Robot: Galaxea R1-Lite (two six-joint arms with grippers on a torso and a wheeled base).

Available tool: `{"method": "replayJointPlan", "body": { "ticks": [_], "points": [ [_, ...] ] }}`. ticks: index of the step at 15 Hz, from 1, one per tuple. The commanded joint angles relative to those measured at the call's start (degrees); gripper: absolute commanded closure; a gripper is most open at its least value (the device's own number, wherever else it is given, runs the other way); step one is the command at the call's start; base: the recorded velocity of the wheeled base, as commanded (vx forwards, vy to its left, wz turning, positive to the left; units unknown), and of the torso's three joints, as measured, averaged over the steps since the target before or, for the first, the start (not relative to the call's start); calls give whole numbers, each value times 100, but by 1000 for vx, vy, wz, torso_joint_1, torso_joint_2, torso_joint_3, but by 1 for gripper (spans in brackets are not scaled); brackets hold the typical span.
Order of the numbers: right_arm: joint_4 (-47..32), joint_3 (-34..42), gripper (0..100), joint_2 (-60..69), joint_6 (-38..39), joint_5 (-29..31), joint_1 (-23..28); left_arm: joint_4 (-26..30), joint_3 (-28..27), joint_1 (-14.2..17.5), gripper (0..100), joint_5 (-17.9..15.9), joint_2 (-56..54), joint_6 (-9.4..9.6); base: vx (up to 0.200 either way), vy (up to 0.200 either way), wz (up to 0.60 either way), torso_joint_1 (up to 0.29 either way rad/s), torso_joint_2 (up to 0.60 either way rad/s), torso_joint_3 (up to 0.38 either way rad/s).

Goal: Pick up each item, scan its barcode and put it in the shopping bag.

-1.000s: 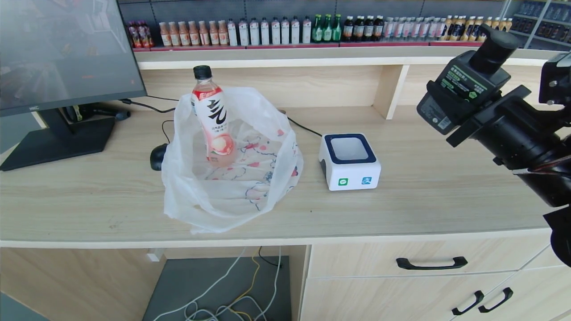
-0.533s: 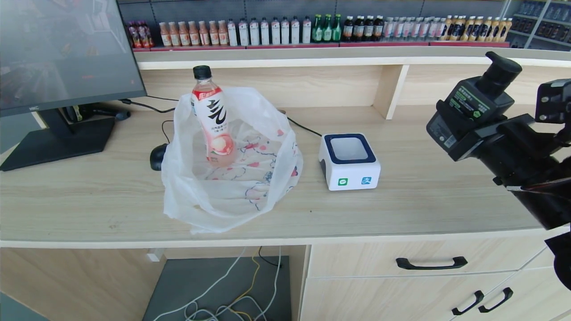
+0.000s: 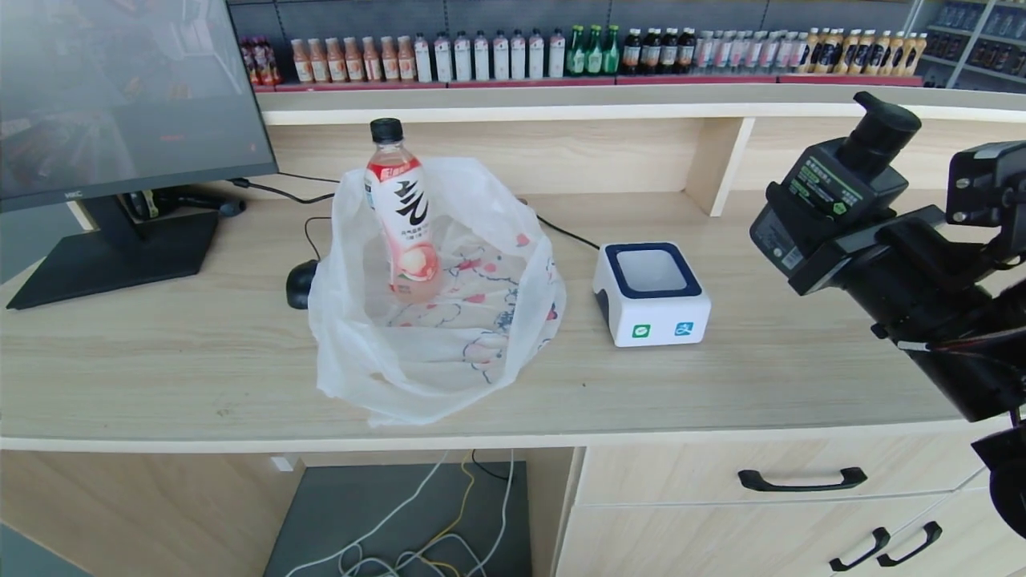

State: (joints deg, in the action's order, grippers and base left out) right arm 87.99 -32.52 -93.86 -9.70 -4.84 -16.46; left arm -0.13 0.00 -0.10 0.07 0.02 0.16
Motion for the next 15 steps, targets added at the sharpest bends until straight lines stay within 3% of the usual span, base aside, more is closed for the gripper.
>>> {"method": "replayJointPlan", "body": {
  "ticks": [1,13,15],
  "points": [
    [7,-35,100,-28,4,-8,2,-4,0,10,0,1,-2,2,0,200,0,12,-2,7],
    [7,9,100,52,21,1,2,-4,0,10,0,-7,-2,11,0,200,0,1,1,2],
    [7,18,100,52,4,1,2,-4,0,10,0,1,-2,2,0,0,0,0,0,0]
  ]
}}
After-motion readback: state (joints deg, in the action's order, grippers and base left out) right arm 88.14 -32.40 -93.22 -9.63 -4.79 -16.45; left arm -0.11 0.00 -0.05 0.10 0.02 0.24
